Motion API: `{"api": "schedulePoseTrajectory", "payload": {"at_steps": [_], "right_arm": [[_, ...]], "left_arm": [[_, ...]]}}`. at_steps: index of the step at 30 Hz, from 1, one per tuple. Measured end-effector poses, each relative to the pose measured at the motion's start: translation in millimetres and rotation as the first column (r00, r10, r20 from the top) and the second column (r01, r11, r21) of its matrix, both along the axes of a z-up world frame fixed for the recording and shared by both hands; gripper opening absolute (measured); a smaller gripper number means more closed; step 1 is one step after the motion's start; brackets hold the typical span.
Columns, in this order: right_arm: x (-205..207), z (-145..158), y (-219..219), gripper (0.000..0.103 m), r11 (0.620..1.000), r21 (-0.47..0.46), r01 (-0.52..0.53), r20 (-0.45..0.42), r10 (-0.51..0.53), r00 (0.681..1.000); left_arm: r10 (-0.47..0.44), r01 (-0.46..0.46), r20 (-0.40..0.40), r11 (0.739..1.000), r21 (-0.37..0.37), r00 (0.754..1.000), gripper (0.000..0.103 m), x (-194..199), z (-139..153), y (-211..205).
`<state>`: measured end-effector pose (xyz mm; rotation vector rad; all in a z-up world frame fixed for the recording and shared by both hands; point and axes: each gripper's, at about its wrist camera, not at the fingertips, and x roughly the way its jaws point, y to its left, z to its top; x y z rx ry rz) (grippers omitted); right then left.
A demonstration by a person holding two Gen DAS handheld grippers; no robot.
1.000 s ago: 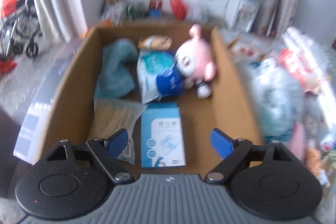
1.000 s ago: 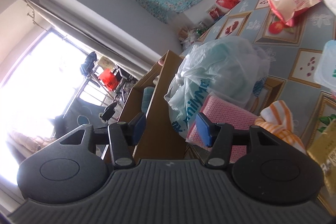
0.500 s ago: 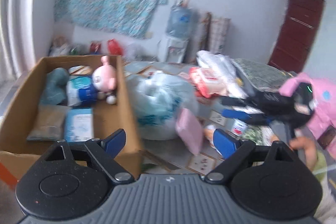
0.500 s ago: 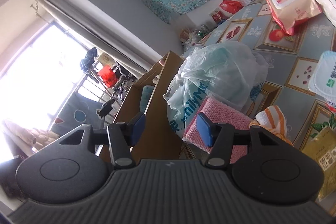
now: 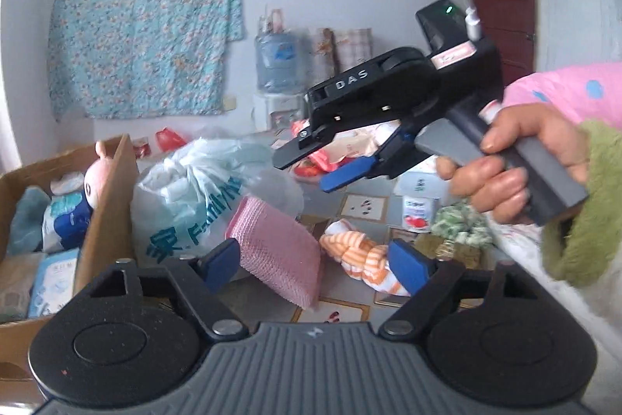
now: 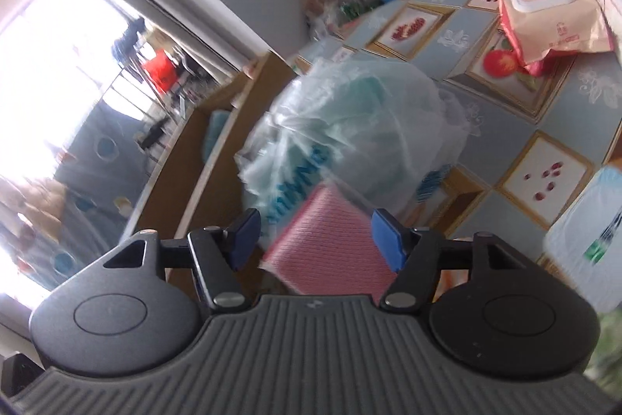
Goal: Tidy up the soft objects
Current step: 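Move the left tool to the pink knitted cloth and grasp its edge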
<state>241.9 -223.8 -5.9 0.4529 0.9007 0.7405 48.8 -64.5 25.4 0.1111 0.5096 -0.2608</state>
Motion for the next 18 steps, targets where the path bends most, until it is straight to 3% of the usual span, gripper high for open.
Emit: {"api": "schedulePoseTrajectory", "payload": {"at_steps": [8,18], "right_arm": [[29.6,-21.1,17.3,0.064,0.991,-0.075,-0.110,-0.016,0.109,0.994],[58.3,-52.0,35.9,0.064,0.979,0.011,-0.202,-0.070,0.203,0.977]], "left_arm": [[0.120,-0.129,-0.184,0.991,-0.040,0.976,0.064,44.6,-27.6,8.9],[0.169,-0.178,-0.230,0.984,-0.020,0.959,0.063,77.1,-44.3,10.2]]}}
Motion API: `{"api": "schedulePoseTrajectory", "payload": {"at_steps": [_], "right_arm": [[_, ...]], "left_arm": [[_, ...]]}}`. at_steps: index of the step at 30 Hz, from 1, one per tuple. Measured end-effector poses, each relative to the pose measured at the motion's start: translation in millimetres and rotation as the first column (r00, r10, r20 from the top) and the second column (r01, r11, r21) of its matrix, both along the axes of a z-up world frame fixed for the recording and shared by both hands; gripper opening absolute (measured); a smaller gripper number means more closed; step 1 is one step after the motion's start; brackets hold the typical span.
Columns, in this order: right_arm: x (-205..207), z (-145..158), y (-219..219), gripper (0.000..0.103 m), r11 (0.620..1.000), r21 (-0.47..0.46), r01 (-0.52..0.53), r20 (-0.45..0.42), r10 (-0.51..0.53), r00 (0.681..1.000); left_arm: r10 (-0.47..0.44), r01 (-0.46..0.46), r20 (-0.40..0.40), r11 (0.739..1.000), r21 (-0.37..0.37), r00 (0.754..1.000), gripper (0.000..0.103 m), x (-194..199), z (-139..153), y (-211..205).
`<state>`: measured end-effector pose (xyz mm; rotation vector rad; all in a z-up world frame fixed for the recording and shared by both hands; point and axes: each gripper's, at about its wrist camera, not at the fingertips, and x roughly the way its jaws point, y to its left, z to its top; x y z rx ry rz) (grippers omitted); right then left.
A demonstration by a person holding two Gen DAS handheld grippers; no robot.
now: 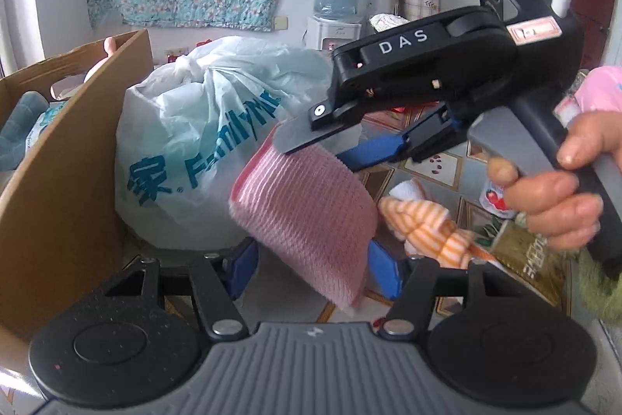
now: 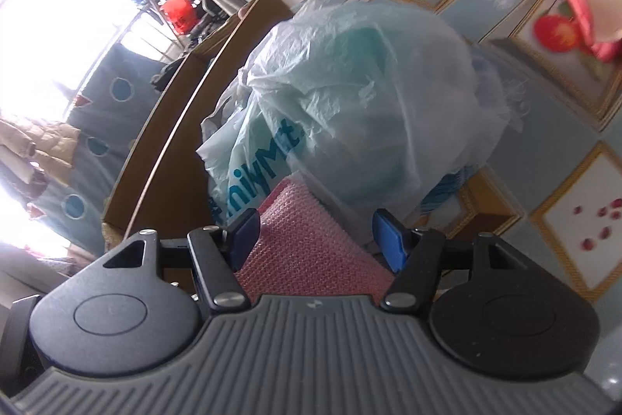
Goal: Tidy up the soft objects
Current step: 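Move the left tool to the pink knitted cloth and grasp its edge, then carry the pink knitted cloth with the left tool into the box and release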
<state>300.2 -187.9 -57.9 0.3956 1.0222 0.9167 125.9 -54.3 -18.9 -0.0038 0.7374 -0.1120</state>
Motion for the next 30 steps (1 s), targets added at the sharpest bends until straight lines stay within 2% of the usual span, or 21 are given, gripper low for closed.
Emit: {"api": "schedulePoseTrajectory", "payload": {"at_steps": [2,4,7,14,19,24,30], "right_arm": [[-1.1,-2.3,1.3,0.066,1.000,0.023,-0.016,-0.020,0.017,1.000],[-4.3,-0.2,-0.8,0.067,1.000,0.025,-0.010,-0.013,0.010,1.000],[-8.5,7.1,-10.8,0.067,0.998,0.054,0.011,-0.018,-0.010,1.000],[-33.6,38.4,-24.2,0.067,0.993,0.095,0.064,-0.003,-0.064,0.998],[-56.4,74.8,-21.1,0.067,0.988,0.138,0.072,0.033,-0.078,0.996],[-74.7,113.9,5.2,0.068,0.980,0.198,0.023,0.070,-0.038,0.997],[-80.8,145.0,69.6,0.070,0.968,0.243,-0.069,0.101,0.046,0.994]], "left_arm": [[0.006,-0.005,0.013,1.000,-0.009,1.000,0.057,2.1,2.1,0.8],[0.018,-0.018,0.031,1.000,-0.013,0.999,0.047,2.9,4.3,4.3],[0.014,-0.011,0.054,0.999,-0.046,0.998,0.041,0.3,9.8,10.4],[-0.013,0.024,0.141,0.997,-0.079,0.990,0.040,-22.4,36.2,14.7],[-0.023,0.043,0.231,0.996,-0.080,0.973,0.039,-48.6,64.7,24.7],[-0.008,0.028,0.302,0.998,-0.063,0.953,0.039,-72.3,101.8,51.6],[0.079,-0.049,0.297,0.993,-0.106,0.952,0.038,-84.4,138.0,109.8]]}}
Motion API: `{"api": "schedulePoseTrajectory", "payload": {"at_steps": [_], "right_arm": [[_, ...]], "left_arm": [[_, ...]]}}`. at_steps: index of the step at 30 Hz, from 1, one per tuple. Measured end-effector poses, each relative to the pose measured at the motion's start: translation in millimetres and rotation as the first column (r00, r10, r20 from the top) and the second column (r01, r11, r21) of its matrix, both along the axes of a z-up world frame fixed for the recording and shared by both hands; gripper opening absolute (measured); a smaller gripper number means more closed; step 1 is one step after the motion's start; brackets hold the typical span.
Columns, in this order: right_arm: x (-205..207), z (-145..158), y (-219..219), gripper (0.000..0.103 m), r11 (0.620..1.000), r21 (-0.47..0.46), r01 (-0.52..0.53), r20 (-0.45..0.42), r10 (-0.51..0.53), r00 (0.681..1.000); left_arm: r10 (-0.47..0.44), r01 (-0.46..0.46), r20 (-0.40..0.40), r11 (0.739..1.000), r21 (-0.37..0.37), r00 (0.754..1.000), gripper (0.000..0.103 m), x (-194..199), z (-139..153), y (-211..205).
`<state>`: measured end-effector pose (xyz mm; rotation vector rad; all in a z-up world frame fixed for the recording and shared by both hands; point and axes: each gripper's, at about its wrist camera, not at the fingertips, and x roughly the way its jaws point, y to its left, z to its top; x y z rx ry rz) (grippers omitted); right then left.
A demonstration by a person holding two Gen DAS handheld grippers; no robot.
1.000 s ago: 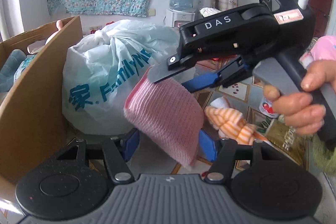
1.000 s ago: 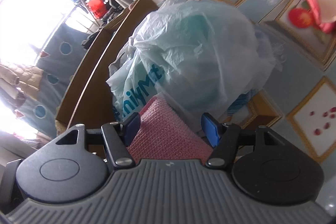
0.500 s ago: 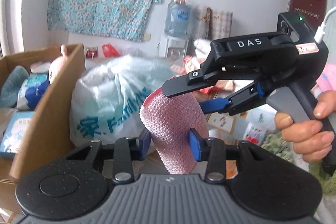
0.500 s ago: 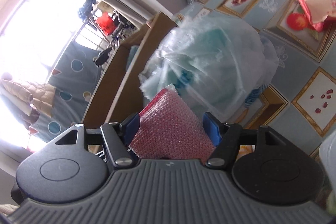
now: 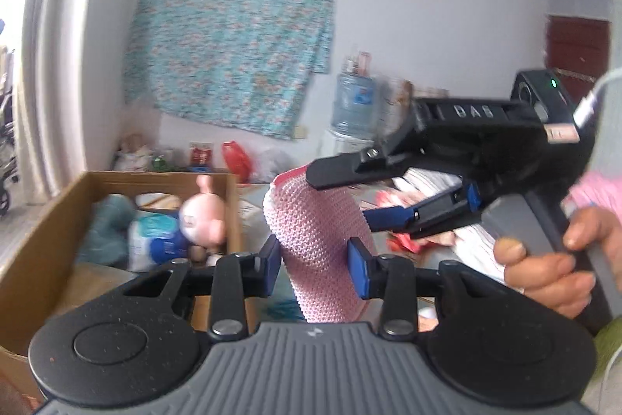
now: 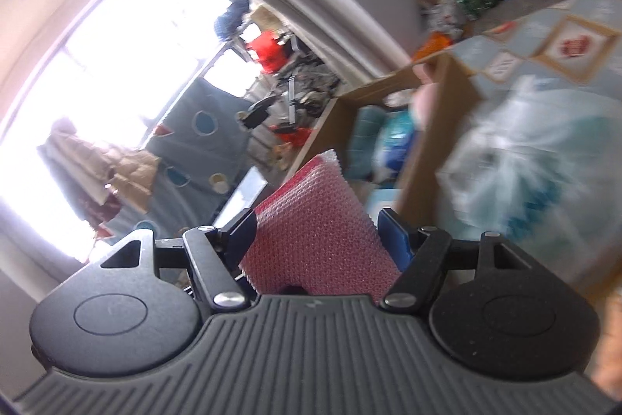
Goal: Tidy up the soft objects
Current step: 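Carry the pink knitted cloth with the left tool into the box and release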
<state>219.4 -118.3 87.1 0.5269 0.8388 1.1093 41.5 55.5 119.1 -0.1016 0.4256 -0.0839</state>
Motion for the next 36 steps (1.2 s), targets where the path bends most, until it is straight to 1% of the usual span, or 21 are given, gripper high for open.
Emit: {"api": "schedulePoseTrajectory", "payload": {"at_steps": [2,5,8,10,12,14,16,17,19,20,21,23,25,26,29,30,33,36], "right_arm": [[1.3,5.5,25.7,0.071,1.000,0.008,-0.027,-0.004,0.027,1.000],[10.2,6.0,62.4,0.071,0.998,0.015,-0.059,-0.034,0.059,0.998],[20.5,0.8,96.2,0.070,0.997,-0.006,-0.075,-0.052,0.075,0.996],[26.7,-4.6,114.9,0.071,0.996,-0.038,-0.081,-0.047,0.079,0.996],[32.5,-10.3,130.0,0.071,0.994,-0.079,-0.078,-0.032,0.076,0.997],[38.8,-16.0,138.9,0.070,0.991,-0.118,-0.064,-0.005,0.063,0.998],[48.5,-20.5,142.2,0.070,0.989,-0.145,-0.037,0.021,0.041,0.999],[52.4,-21.6,140.6,0.070,0.988,-0.150,-0.021,0.033,0.026,0.999],[62.6,-24.9,133.7,0.070,0.986,-0.163,0.014,0.052,-0.006,0.999],[66.3,-25.9,129.8,0.070,0.986,-0.167,0.029,0.058,-0.020,0.998],[69.1,-26.7,124.1,0.070,0.985,-0.167,0.039,0.060,-0.030,0.998],[71.3,-28.9,112.3,0.070,0.985,-0.165,0.054,0.063,-0.044,0.997],[73.0,-29.0,101.9,0.070,0.984,-0.168,0.065,0.075,-0.053,0.996],[72.8,-29.3,97.1,0.070,0.983,-0.171,0.072,0.083,-0.058,0.995],[73.2,-30.5,85.4,0.070,0.982,-0.171,0.081,0.089,-0.066,0.994],[73.1,-30.8,82.4,0.070,0.983,-0.168,0.079,0.088,-0.065,0.994],[69.7,-31.4,77.7,0.070,0.983,-0.166,0.073,0.094,-0.058,0.994],[65.9,-31.4,76.5,0.070,0.984,-0.168,0.066,0.090,-0.051,0.995]], "left_arm": [[0.028,-0.028,-0.017,1.000,-0.010,0.999,0.038,1.3,7.5,20.9],[0.069,-0.072,-0.055,0.996,-0.048,0.996,0.038,8.9,16.2,55.3],[0.088,-0.103,-0.128,0.988,-0.111,0.988,0.037,23.9,15.7,91.6],[0.090,-0.121,-0.190,0.980,-0.157,0.978,0.037,37.6,9.4,114.9],[0.070,-0.129,-0.257,0.967,-0.219,0.964,0.037,55.4,-1.0,138.6],[0.053,-0.144,-0.329,0.955,-0.260,0.943,0.037,74.9,-15.2,156.0],[0.044,-0.162,-0.402,0.951,-0.265,0.915,0.035,98.0,-33.3,168.5],[0.041,-0.173,-0.444,0.949,-0.262,0.895,0.035,109.8,-42.7,173.6],[0.020,-0.192,-0.532,0.944,-0.268,0.846,0.035,129.5,-64.7,182.7],[0.024,-0.211,-0.568,0.941,-0.266,0.823,0.035,137.2,-72.8,186.6],[0.027,-0.216,-0.591,0.943,-0.251,0.806,0.035,143.5,-80.5,186.9],[0.045,-0.216,-0.614,0.954,-0.208,0.788,0.035,152.8,-88.2,184.8],[0.026,-0.194,-0.620,0.959,-0.206,0.784,0.035,160.1,-91.5,183.0],[0.025,-0.185,-0.621,0.963,-0.195,0.783,0.035,164.5,-91.8,180.7],[0.023,-0.147,-0.613,0.977,-0.153,0.790,0.035,175.6,-89.7,171.6],[0.019,-0.136,-0.612,0.980,-0.145,0.790,0.035,175.0,-88.5,168.5],[0.015,-0.108,-0.617,0.988,-0.113,0.787,0.035,189.1,-85.6,161.2],[-0.023,-0.046,-0.618,0.994,-0.096,0.786,0.035,199.4,-86.0,149.3]]}}
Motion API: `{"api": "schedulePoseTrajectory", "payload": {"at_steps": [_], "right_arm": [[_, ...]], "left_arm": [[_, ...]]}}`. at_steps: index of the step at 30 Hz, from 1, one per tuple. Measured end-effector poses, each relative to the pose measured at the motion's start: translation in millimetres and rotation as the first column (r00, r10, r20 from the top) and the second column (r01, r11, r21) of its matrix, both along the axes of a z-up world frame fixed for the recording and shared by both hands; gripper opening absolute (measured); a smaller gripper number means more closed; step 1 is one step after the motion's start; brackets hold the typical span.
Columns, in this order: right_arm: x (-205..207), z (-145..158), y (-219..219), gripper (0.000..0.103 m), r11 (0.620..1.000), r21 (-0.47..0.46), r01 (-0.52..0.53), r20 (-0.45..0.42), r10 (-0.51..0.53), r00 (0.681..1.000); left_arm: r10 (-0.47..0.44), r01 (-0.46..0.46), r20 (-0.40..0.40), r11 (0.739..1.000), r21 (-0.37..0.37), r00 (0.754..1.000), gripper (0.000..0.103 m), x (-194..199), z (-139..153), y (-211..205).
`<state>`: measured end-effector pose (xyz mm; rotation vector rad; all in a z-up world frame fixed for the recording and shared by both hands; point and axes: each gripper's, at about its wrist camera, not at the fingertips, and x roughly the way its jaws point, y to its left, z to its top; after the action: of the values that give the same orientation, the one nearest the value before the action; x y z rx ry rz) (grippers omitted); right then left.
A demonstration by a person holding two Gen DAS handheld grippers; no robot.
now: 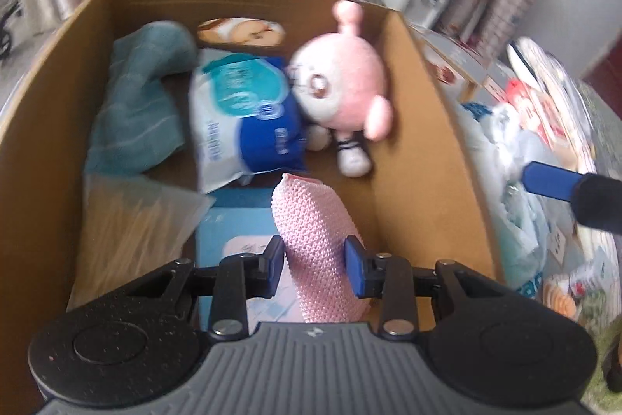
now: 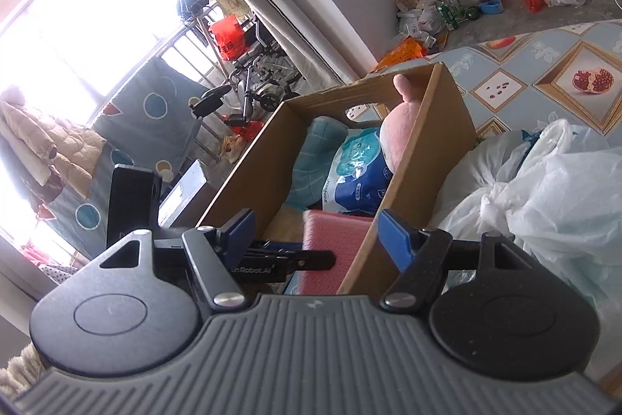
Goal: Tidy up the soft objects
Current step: 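Carry the pink knitted cloth with the left tool into the box and release, then move the left tool back over the table toward the orange-striped towel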
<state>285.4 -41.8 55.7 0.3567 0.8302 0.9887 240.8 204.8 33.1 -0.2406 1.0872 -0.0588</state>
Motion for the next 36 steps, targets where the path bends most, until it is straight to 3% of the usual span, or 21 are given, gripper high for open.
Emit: {"api": "schedulePoseTrajectory", "payload": {"at_steps": [2,6,8,11,14,16,20,22,25,28,32,34,36], "right_arm": [[-2.1,-0.5,-1.2,0.070,1.000,-0.005,-0.002,-0.003,0.002,1.000],[-5.5,0.5,-5.5,0.070,1.000,-0.010,0.000,0.004,0.000,1.000],[-7.4,1.8,-9.6,0.070,1.000,-0.010,0.002,0.009,-0.002,1.000],[-8.6,3.2,-15.5,0.071,1.000,-0.011,0.010,0.014,-0.010,1.000],[-8.2,1.8,-18.8,0.071,1.000,-0.009,0.017,0.006,-0.017,1.000],[-8.9,0.3,-18.9,0.071,1.000,-0.006,0.015,0.002,-0.015,1.000],[-13.0,-0.4,-17.9,0.071,1.000,-0.007,0.003,0.003,-0.003,1.000],[-15.2,0.4,-18.4,0.071,1.000,-0.010,0.002,0.009,-0.002,1.000],[-15.3,2.5,-21.7,0.071,1.000,-0.007,0.008,0.015,-0.008,1.000],[-14.3,2.5,-25.7,0.071,1.000,-0.004,0.021,0.013,-0.021,1.000],[-14.4,0.4,-31.1,0.071,0.999,-0.011,0.037,0.006,-0.037,0.999],[-16.6,1.6,-35.2,0.071,0.999,-0.011,0.043,0.008,-0.043,0.999],[-19.9,4.6,-40.2,0.071,0.999,-0.003,0.049,0.015,-0.049,0.999]], "left_arm": [[-0.011,0.011,-0.001,1.000,0.020,1.000,0.036,4.0,-1.0,-5.2],[0.033,-0.030,-0.018,0.991,0.134,0.999,0.044,9.1,-4.7,-6.7],[0.049,-0.047,-0.020,0.992,0.114,0.999,0.050,4.5,-1.8,-2.8],[0.052,-0.053,0.009,0.996,0.070,0.999,0.050,-8.0,7.4,2.5],[0.036,-0.038,0.029,0.996,0.086,0.999,0.042,-16.8,11.0,-0.3],[0.017,-0.017,0.001,0.994,0.111,1.000,0.027,-14.6,4.5,-4.5],[-0.003,0.004,-0.012,0.992,0.128,1.000,0.023,-7.0,-7.5,-10.5],[-0.011,0.012,-0.013,0.992,0.127,1.000,0.016,-3.9,-7.6,-13.6],[-0.030,0.035,-0.035,0.990,0.135,0.999,0.016,-0.6,-12.3,-20.3],[-0.026,0.035,-0.060,0.989,0.146,0.998,0.018,1.2,-21.9,-23.3],[0.001,0.003,-0.031,0.992,0.126,1.000,0.021,-2.8,-16.7,-17.3],[0.002,-0.001,-0.005,0.990,0.144,1.000,0.042,-7.0,-10.2,-18.9],[0.007,-0.009,0.016,0.990,0.139,1.000,0.050,-12.8,-1.2,-18.7]]}}
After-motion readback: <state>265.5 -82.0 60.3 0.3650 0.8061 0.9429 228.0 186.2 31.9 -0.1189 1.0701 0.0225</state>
